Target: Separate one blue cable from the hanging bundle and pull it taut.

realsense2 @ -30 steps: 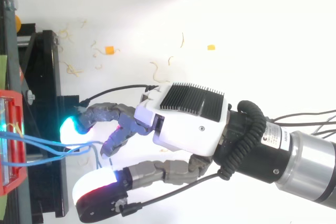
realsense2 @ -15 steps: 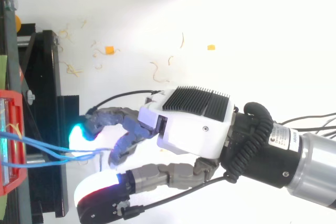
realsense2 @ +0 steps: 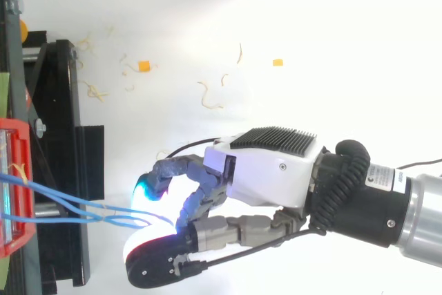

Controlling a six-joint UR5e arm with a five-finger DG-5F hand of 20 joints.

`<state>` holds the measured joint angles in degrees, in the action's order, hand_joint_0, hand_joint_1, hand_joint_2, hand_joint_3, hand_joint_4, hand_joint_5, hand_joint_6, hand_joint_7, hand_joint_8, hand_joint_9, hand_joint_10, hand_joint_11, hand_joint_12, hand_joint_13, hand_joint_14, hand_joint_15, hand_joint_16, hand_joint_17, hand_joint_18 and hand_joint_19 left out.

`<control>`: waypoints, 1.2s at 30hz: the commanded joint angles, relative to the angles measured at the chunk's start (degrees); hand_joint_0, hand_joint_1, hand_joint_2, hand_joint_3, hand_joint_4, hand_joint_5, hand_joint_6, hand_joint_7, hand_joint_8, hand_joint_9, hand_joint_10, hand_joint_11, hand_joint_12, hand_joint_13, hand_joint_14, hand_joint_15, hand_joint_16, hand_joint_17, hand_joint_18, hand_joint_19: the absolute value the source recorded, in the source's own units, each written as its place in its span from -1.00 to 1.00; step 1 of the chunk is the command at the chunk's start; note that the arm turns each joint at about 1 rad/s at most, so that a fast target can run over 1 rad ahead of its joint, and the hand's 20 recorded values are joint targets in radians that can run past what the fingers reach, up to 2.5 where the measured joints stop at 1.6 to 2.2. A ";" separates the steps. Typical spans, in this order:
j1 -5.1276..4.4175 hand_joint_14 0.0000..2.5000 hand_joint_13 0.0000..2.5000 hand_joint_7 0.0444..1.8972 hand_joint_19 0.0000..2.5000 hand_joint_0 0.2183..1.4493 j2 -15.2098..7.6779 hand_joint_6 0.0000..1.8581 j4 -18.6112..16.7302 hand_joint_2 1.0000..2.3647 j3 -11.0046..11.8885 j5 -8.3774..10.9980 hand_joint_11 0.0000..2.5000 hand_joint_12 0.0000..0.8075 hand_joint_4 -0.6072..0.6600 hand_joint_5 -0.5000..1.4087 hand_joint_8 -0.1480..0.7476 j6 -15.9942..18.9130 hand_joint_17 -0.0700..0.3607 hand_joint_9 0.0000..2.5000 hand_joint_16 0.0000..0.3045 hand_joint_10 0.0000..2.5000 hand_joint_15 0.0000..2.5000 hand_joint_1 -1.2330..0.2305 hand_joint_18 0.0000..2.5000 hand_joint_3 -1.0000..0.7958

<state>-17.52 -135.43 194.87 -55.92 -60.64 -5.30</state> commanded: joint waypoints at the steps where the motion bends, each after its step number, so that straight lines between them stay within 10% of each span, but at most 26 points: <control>1: 0.12 -0.99 -0.26 -0.17 -0.66 -0.78 -0.01 -0.46 0.08 -1.00 0.02 -0.10 -0.59 -0.07 0.38 -0.60 0.06 0.21 -0.14 -0.15 -0.67 -0.99 -0.57 0.31 -0.29 -0.44; 11: 0.21 -0.99 -0.26 -0.18 -0.66 -0.78 -0.01 -0.46 -0.54 -1.00 0.20 -0.18 -0.59 -0.07 0.38 -0.60 0.05 1.35 -0.15 -0.15 -0.67 -0.99 -0.57 0.29 -0.29 -0.44; 18: 0.65 -0.99 -0.26 -0.18 -0.66 -0.78 0.26 -0.46 -2.47 -1.00 0.90 -3.79 -0.59 -0.06 0.38 -0.60 0.06 8.64 -0.15 -0.15 -0.67 -0.99 -0.57 0.28 -0.29 -0.44; 36: 1.62 -0.99 -0.27 -0.17 -0.65 -0.75 0.96 -0.46 -3.44 -1.00 2.48 -3.44 -0.58 -0.09 0.38 -0.60 0.04 9.26 -0.17 -0.15 -0.68 -0.99 -0.57 -0.01 -0.31 -0.44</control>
<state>-16.15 -134.51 191.64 -53.78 -64.08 3.82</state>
